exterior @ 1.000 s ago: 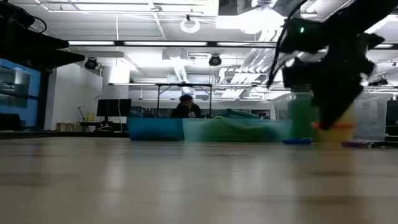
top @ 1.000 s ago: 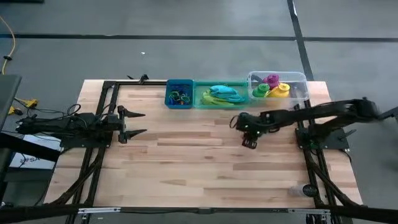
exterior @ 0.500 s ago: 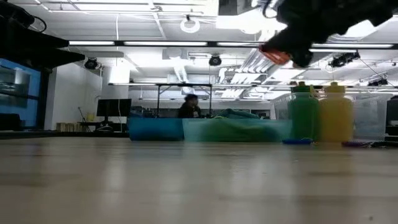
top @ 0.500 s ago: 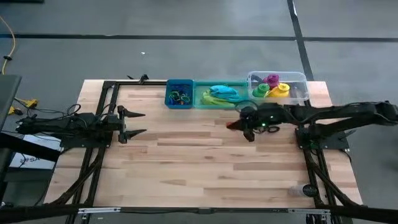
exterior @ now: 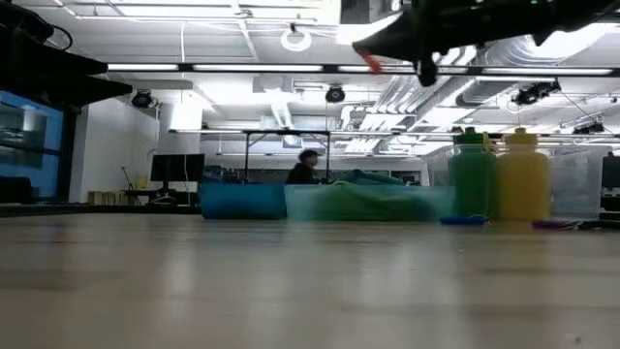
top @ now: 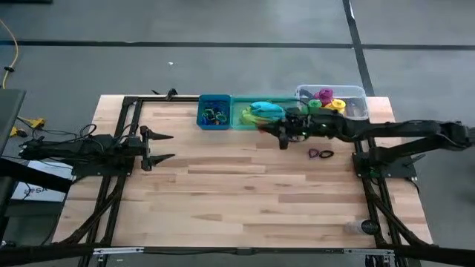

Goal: Pick & Place Sports Items
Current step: Put the red spring keychain into the blue bin

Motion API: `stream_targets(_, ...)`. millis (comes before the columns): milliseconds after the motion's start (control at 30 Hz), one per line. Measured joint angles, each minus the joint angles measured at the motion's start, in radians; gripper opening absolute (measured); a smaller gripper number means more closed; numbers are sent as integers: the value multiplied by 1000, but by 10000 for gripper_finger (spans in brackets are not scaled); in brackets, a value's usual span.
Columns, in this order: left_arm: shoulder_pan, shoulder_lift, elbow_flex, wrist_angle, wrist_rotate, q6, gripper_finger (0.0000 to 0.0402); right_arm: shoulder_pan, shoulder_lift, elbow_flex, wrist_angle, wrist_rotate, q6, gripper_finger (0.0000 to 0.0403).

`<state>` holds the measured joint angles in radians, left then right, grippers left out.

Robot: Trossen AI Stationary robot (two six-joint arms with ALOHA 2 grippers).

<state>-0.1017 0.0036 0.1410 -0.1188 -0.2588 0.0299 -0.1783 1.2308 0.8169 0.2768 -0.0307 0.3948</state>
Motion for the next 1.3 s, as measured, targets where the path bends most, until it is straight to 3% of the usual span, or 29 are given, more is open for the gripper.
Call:
stream_targets(367,0,0,0,0,0,0,368,-118,240,308,-78,-1,-107,0)
stream_targets(800,0,0,0,0,0,0,368,-197,613,696,-166,-3,-165,0)
stream_targets(1033,0,0,0,0,0,0,368,-228,781,800,-167,-28,-124,0)
stream_targets(1300,0,0,0,0,0,0,368,-236,851,813,-172,-65,-77,14)
